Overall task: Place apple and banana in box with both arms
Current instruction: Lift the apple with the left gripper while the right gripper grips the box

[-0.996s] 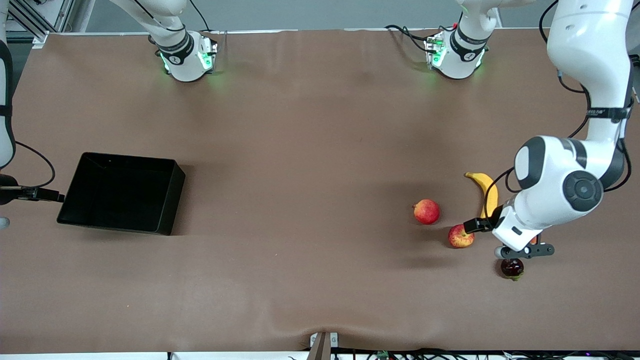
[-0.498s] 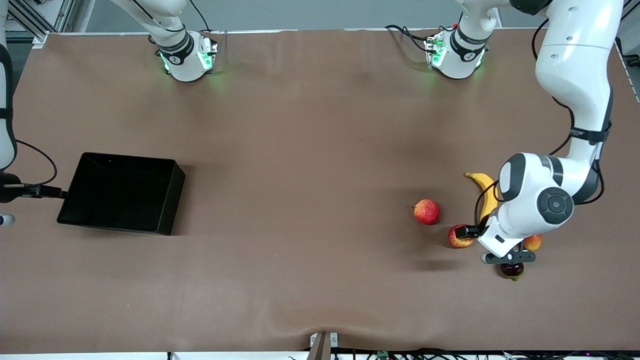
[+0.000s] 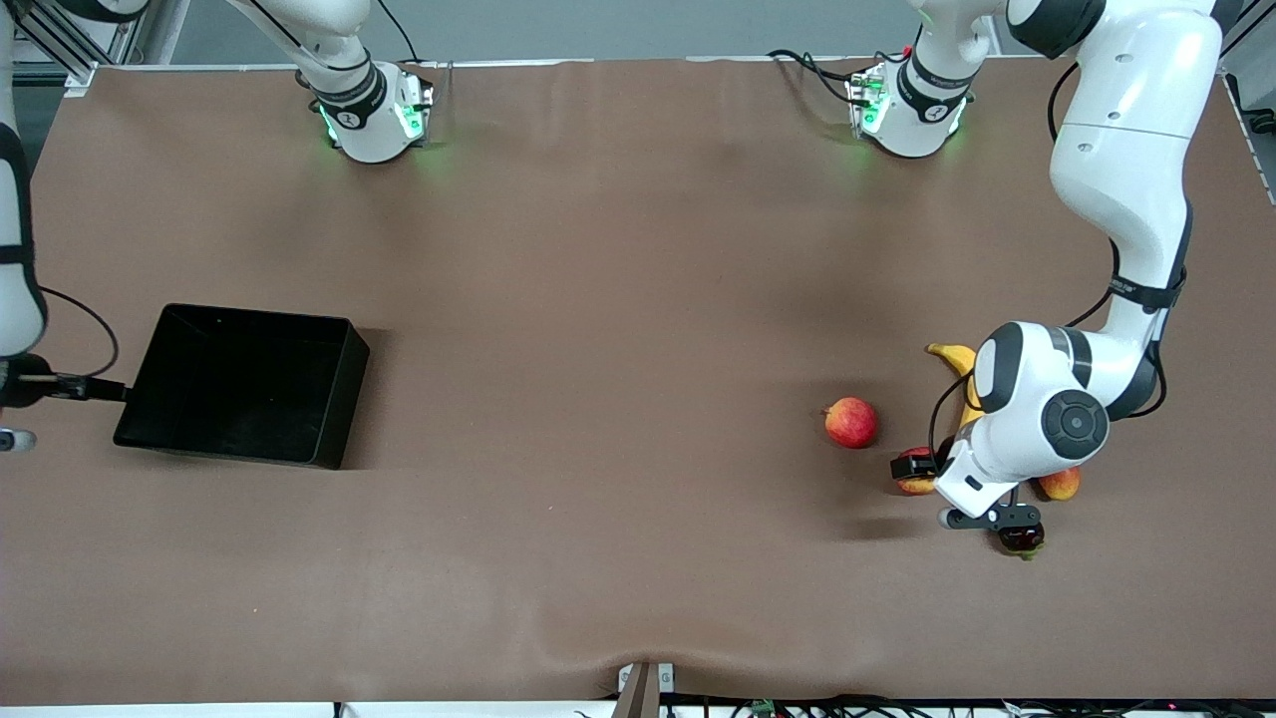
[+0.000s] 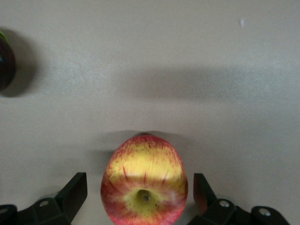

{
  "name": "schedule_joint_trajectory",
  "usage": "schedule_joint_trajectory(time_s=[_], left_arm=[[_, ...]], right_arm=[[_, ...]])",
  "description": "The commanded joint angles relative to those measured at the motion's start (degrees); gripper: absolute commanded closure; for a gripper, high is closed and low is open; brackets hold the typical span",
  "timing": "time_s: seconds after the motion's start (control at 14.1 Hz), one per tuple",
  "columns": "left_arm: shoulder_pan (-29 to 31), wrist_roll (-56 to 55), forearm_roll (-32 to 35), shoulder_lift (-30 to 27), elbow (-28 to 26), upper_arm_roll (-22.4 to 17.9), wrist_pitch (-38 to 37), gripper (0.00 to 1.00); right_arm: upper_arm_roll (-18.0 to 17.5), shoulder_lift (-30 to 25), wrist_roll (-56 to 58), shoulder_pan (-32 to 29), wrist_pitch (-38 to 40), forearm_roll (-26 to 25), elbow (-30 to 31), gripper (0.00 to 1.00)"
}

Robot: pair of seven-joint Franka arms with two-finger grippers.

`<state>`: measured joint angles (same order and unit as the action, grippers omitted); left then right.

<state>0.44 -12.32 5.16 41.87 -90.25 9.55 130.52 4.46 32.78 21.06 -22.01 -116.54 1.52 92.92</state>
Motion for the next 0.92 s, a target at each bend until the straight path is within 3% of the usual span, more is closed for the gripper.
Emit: schedule_joint_trajectory(time_s=[0.0, 0.14, 0.21, 0.36, 0.43, 0.5, 0.57, 0.85], left_arm=[[-0.35, -0.26, -0.33, 0.58, 1.04, -0.14, 0.26, 0.3], [-0.35, -0.08, 0.02, 0.14, 0.86, -0.06, -0.17, 0.94], [-0.18, 0.01, 0.11, -0.21, 0.77, 0.03, -0.35, 1.0], [-0.18, 0.01, 0.11, -2.05, 0.86, 0.03, -1.23, 1.0], [-0.26, 0.01, 0.11, -3.19, 1.03, 0.03, -2.36, 1.0], [-0.53, 0.01, 0.11, -4.59, 1.21, 0.03, -3.77, 1.0], [-0.62, -0.34, 0.11, -6.0, 1.21, 0.03, -4.91, 1.0], [-0.53, -0.25, -0.5, -10.49, 4.01, 0.12, -11.14, 1.0]], right_arm=[[-0.59, 0.53, 0.47, -0.31, -4.11, 0.76, 2.43, 0.0], [-0.59, 0.44, 0.56, -0.4, -9.73, 0.68, 6.64, 0.0], [-0.59, 0.18, 0.56, -0.57, -12.11, 0.68, 8.58, 0.0], [-0.59, -0.35, 0.47, -0.49, -11.96, 0.68, 9.39, 0.0], [-0.59, -0.44, 0.47, -0.49, -10.65, 0.68, 9.39, 0.35], [-0.59, -0.35, 0.29, -0.49, -9.07, 0.68, 9.21, 0.85], [-0.59, -0.35, -0.06, -0.31, -8.36, 0.68, 9.3, 1.0], [-0.68, -1.49, 0.03, 0.3, -5.28, 0.68, 9.04, 1.0]])
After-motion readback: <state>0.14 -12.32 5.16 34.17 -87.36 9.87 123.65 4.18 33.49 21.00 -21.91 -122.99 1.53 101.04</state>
